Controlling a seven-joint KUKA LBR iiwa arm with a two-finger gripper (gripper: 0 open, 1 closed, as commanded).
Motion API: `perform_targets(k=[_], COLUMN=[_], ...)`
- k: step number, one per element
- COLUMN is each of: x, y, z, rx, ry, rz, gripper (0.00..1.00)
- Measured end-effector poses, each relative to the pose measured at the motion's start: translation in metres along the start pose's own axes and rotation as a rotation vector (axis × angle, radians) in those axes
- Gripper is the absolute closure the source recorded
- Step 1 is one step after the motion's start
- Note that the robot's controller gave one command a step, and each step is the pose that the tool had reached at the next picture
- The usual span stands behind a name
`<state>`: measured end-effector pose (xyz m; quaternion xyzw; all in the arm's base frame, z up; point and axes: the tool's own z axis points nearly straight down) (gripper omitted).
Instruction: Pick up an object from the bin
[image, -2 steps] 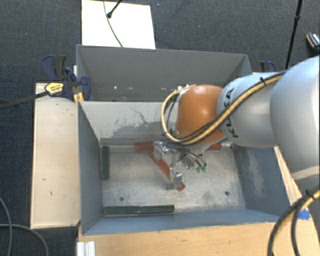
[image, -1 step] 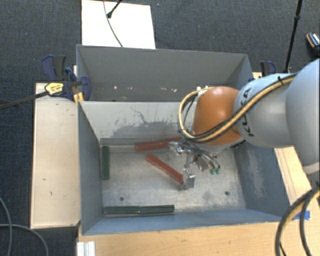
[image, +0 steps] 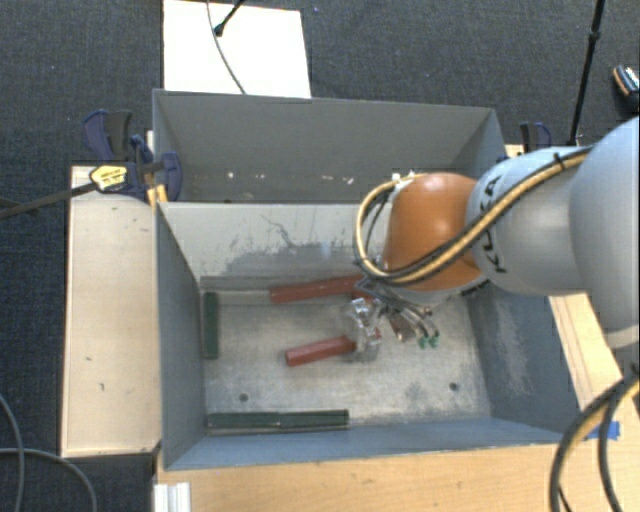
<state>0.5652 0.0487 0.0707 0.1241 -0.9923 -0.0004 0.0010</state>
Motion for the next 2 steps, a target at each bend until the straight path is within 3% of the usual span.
perform_targets(k=[1, 2], x=[0.018, 0.039], y=[0.014, -0.024], z=[-0.108, -0.189], rx=[0.002, 0.005], ry=[-0.012, -0.012], rz=[-0.018, 0.0], gripper=[1.0, 1.0])
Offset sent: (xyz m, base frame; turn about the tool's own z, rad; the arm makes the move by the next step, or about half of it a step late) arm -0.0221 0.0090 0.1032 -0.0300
